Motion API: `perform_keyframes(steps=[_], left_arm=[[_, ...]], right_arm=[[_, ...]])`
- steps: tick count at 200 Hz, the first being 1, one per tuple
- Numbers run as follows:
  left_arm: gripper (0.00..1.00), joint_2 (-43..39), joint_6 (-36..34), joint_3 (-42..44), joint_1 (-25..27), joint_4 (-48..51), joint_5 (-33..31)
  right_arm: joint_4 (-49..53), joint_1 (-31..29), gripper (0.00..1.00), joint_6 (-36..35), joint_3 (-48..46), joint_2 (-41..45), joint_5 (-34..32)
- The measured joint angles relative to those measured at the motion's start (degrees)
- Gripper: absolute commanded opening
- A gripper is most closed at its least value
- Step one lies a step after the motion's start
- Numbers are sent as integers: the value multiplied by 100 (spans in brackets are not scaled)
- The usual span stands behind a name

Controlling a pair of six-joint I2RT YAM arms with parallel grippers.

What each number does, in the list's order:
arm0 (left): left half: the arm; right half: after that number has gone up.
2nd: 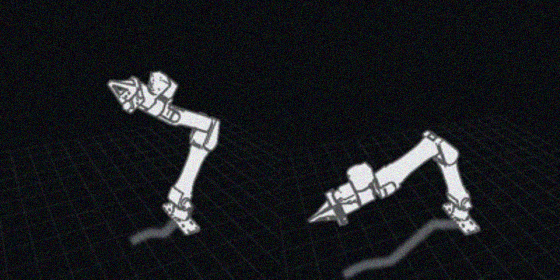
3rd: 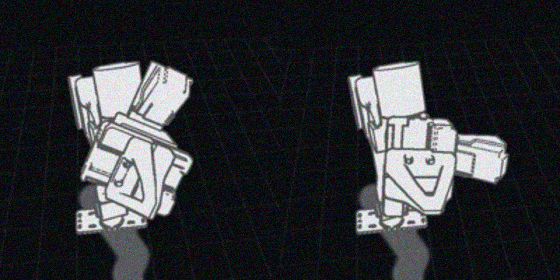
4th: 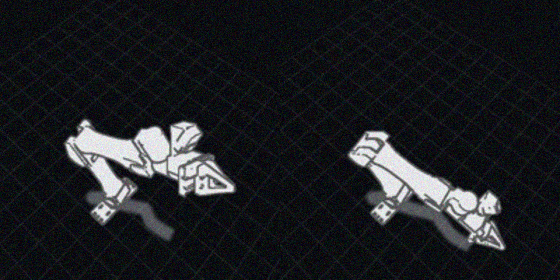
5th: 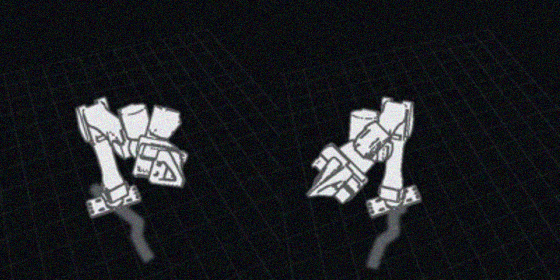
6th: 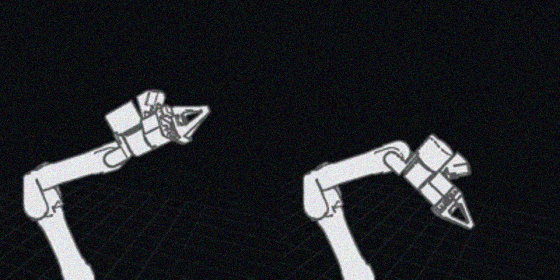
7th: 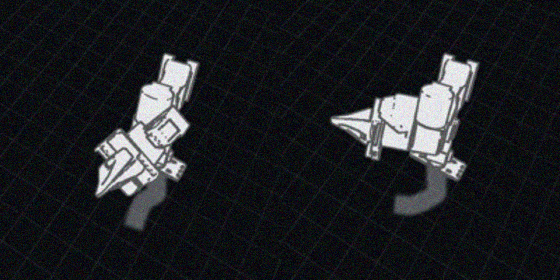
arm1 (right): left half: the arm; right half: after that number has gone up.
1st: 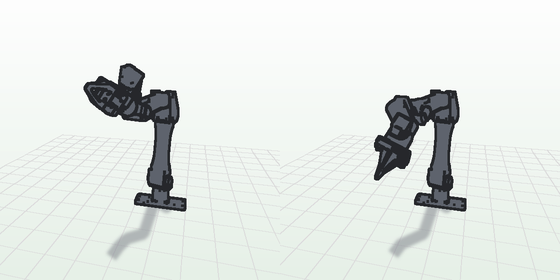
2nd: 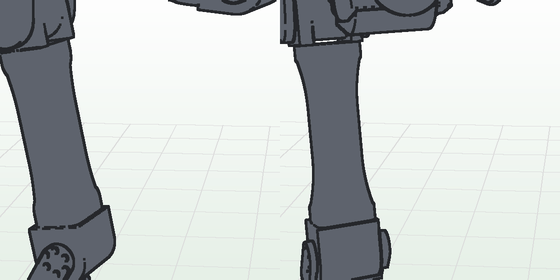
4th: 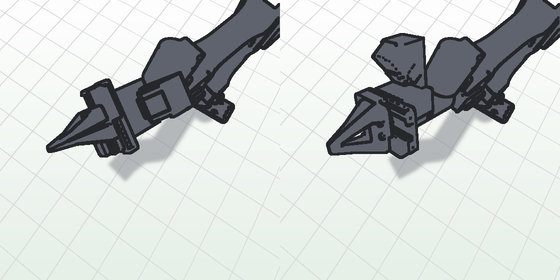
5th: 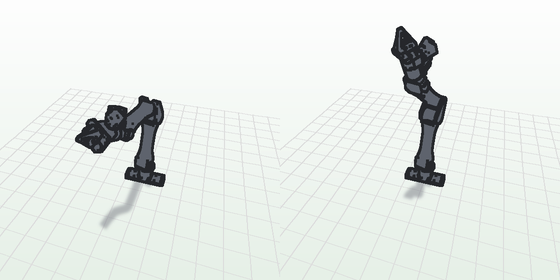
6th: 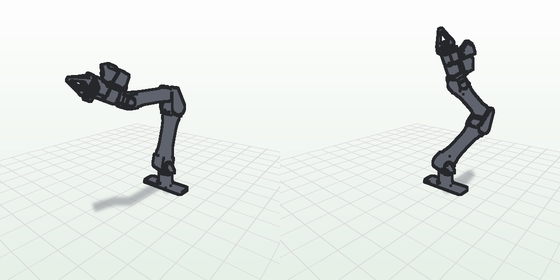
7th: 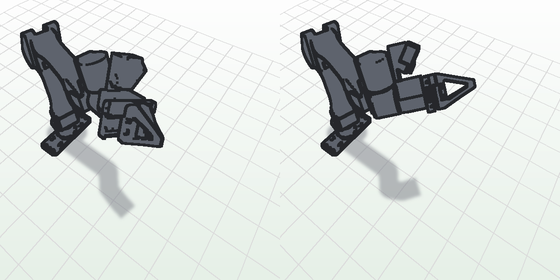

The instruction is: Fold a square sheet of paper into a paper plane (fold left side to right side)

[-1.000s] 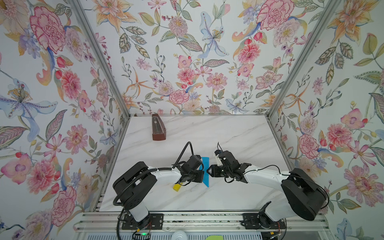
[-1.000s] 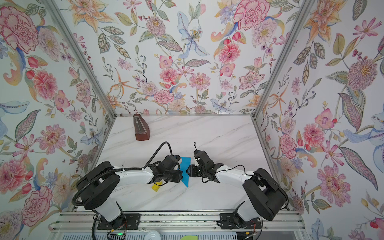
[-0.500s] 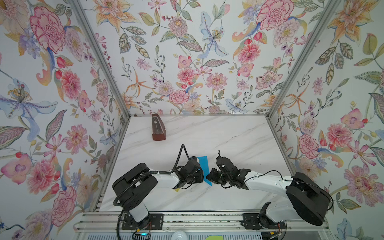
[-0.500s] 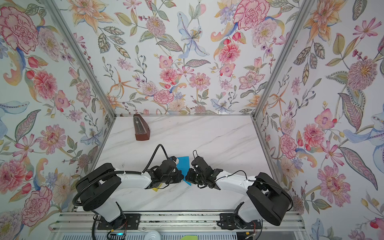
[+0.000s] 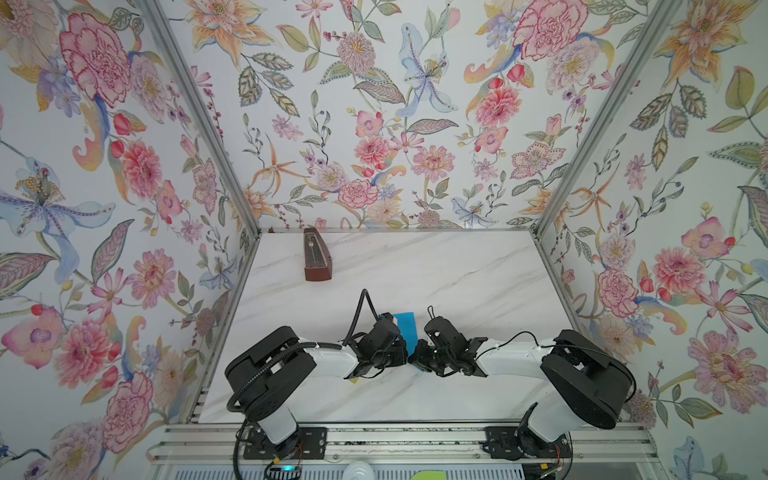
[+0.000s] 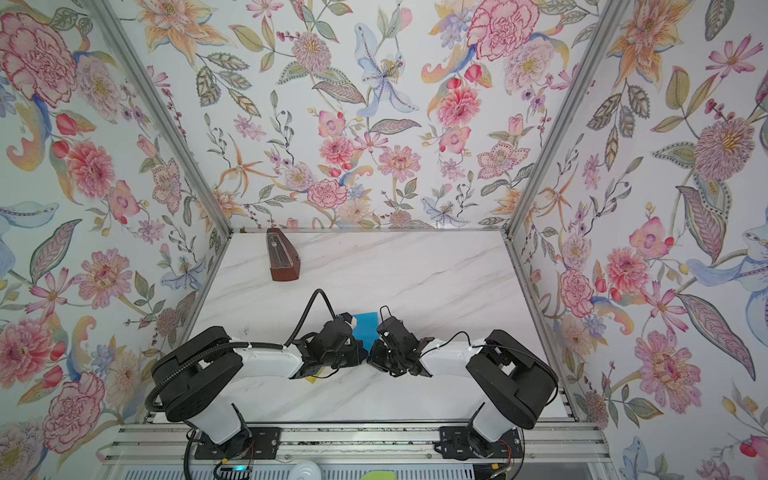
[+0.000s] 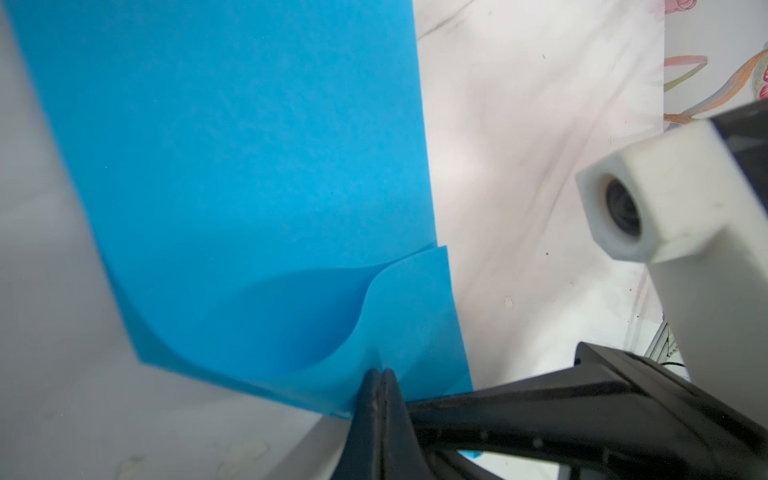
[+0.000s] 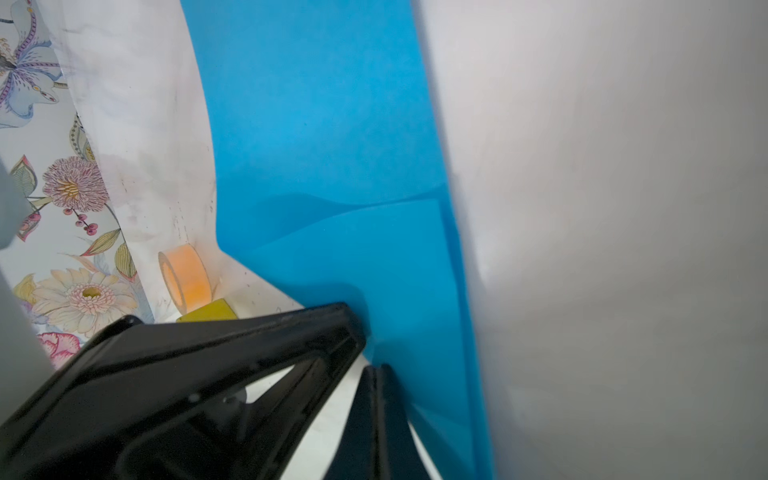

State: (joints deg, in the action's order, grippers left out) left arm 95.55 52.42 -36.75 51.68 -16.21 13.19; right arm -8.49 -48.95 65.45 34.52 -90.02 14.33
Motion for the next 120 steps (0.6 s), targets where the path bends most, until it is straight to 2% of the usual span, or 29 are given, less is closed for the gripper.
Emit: perform_keyframes(steps=[120], left_arm=[[0, 2, 0, 4, 9, -11, -13]], right_arm=[[17, -15, 0, 63, -184, 184, -186]])
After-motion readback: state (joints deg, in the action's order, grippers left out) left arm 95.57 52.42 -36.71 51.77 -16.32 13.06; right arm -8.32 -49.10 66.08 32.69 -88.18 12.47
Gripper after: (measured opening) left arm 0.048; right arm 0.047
